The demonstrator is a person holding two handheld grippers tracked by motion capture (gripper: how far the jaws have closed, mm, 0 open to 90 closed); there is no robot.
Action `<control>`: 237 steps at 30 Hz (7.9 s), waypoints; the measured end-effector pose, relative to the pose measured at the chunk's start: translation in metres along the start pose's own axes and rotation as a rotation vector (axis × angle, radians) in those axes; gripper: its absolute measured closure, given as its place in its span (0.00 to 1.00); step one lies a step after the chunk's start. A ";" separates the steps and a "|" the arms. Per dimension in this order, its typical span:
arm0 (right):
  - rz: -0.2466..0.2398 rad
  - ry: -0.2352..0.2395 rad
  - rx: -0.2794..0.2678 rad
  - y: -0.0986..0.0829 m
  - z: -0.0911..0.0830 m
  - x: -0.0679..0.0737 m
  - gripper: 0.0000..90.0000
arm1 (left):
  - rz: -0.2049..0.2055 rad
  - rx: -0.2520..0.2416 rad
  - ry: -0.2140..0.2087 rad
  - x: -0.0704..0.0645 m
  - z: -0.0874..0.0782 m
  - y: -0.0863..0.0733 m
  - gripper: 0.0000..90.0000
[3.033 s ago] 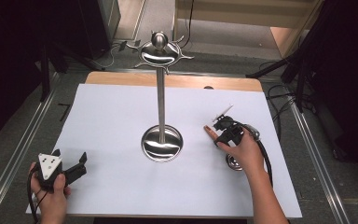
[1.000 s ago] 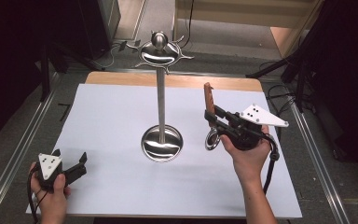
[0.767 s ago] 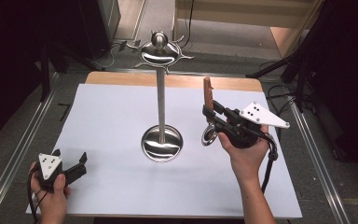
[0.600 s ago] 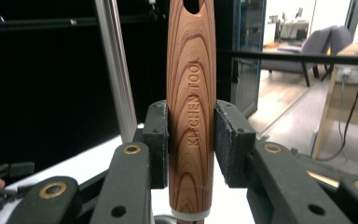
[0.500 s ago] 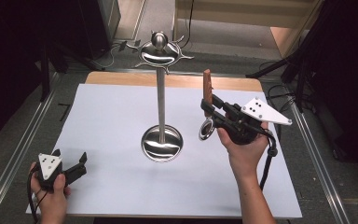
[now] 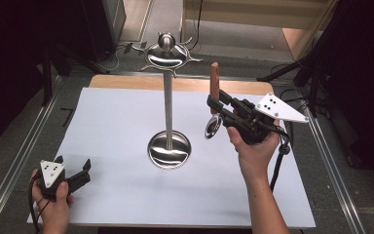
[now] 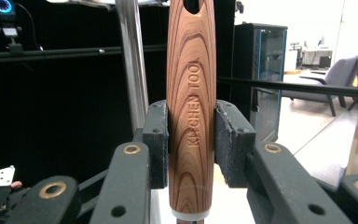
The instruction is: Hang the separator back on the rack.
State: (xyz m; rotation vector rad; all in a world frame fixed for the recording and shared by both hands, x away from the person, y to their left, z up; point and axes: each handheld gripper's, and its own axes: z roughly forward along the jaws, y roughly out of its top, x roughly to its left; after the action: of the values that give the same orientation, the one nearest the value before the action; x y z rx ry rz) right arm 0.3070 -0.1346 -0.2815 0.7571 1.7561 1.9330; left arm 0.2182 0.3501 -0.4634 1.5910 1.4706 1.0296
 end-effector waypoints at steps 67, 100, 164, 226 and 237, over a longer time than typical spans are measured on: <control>0.170 0.377 0.005 0.019 0.032 -0.028 0.77 | -0.006 -0.002 -0.004 0.001 0.000 0.000 0.15; 0.123 0.387 0.007 0.011 0.036 -0.029 0.77 | -0.002 -0.004 -0.003 0.001 0.000 0.000 0.15; -0.015 -0.240 0.253 -0.089 -0.011 -0.040 0.00 | 0.001 0.001 0.000 0.000 0.000 0.000 0.15; 0.046 -0.552 0.424 -0.178 -0.145 -0.089 0.00 | -0.009 -0.008 0.000 0.000 -0.001 0.000 0.15; 0.044 -0.604 0.441 -0.178 -0.177 -0.098 0.00 | -0.017 -0.017 -0.005 0.002 -0.002 -0.001 0.15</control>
State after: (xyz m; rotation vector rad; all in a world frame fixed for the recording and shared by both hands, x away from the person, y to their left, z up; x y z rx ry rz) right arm 0.2588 -0.3112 -0.4784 1.3677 1.7710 1.1507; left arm 0.2162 0.3523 -0.4632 1.5656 1.4664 1.0254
